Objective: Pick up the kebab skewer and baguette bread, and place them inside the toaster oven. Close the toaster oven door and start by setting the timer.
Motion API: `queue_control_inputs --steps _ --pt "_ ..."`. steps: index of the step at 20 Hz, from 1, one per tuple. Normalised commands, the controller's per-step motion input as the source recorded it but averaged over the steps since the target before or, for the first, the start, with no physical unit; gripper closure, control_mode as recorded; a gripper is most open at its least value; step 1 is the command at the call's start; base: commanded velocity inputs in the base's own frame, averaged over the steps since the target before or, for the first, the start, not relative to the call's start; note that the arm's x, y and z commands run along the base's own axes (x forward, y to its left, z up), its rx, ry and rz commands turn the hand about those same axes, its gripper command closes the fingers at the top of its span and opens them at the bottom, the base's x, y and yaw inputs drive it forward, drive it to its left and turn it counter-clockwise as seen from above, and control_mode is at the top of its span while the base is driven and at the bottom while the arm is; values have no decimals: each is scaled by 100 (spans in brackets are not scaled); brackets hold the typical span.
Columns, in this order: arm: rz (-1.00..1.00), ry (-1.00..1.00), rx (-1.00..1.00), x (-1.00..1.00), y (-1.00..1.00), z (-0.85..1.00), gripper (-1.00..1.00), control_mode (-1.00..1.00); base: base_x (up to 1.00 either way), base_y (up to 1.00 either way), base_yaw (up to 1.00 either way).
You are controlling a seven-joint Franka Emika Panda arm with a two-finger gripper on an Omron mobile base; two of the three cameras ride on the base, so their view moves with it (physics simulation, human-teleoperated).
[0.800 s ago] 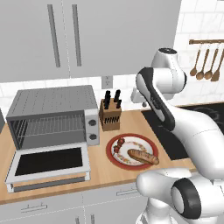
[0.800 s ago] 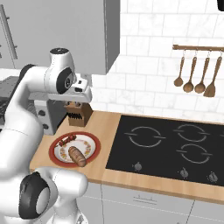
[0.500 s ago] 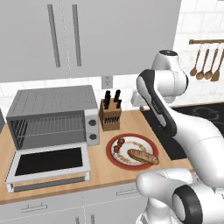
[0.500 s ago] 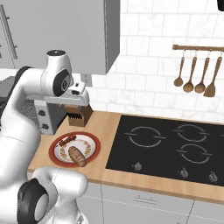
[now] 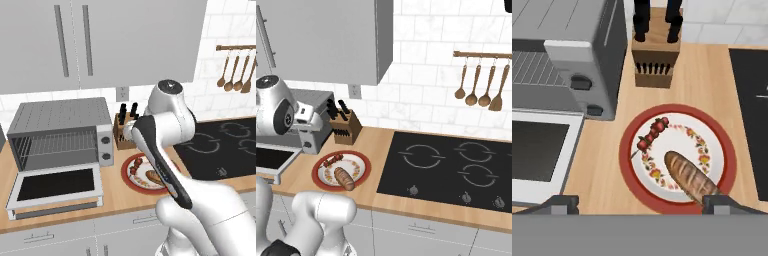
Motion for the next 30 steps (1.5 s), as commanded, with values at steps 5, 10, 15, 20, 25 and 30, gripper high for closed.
queue_control_inputs --steps 5,10,15,20,25,30 --pt "4 -22 -3 -35 100 0 -100 -100 0 0 0" --pt "7 -25 0 -30 100 -1 -100 -100 0 0 0" --pt "-4 -24 14 0 79 -13 -100 -100 0 0 0" --pt "-14 -13 27 14 47 -14 -100 -100 0 0 0" --pt "-8 -12 20 46 19 -3 -100 -100 0 0 0" --pt "-5 -9 10 41 44 0 -100 -100 0 0 0"
